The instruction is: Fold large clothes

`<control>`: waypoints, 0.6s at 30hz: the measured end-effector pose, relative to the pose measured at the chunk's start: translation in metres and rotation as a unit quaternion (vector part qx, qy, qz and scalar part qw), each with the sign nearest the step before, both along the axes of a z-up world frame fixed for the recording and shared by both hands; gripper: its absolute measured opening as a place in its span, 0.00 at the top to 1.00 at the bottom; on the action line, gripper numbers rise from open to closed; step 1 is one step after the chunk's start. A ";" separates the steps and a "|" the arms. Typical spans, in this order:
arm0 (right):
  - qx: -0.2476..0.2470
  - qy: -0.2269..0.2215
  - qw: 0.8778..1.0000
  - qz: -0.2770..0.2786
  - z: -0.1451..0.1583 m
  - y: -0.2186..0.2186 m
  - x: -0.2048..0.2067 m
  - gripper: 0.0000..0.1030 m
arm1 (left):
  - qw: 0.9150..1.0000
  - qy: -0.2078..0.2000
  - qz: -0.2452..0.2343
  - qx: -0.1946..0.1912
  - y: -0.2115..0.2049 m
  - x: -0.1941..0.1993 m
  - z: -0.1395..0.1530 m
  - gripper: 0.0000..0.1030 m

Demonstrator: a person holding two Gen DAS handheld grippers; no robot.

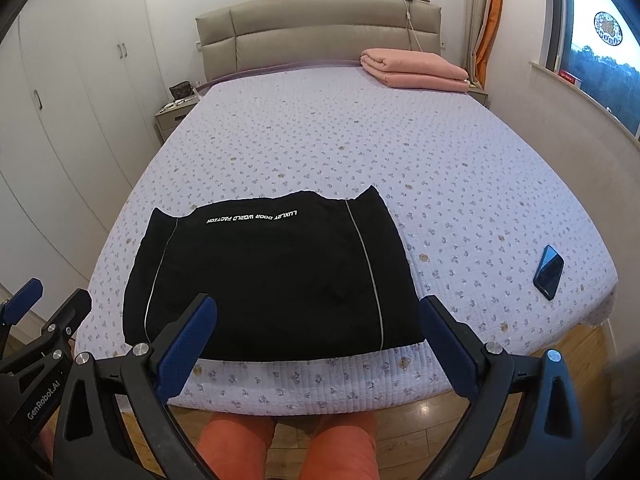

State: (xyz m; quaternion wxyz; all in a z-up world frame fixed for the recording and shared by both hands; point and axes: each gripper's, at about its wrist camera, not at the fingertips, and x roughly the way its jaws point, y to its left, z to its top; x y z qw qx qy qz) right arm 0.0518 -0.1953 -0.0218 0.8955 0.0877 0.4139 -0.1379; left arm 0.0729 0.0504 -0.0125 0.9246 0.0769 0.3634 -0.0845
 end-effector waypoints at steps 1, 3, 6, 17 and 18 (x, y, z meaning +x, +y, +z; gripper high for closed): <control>0.001 0.000 1.000 0.000 -0.001 -0.001 0.000 0.01 | 1.000 0.001 -0.001 0.000 0.000 0.000 -0.001 0.22; 0.003 0.002 1.000 0.000 -0.002 -0.001 0.001 0.01 | 1.000 0.004 -0.004 0.000 -0.001 0.001 -0.002 0.22; 0.007 0.004 1.000 0.000 -0.003 -0.002 0.002 0.01 | 1.000 0.006 -0.006 0.003 -0.002 0.002 -0.005 0.22; 0.016 0.013 1.000 0.004 -0.010 -0.002 0.004 0.01 | 1.000 0.018 -0.009 0.001 -0.001 0.007 -0.013 0.22; 0.017 0.013 1.000 0.005 -0.011 -0.002 0.005 0.01 | 1.000 0.018 -0.009 0.002 -0.001 0.008 -0.013 0.22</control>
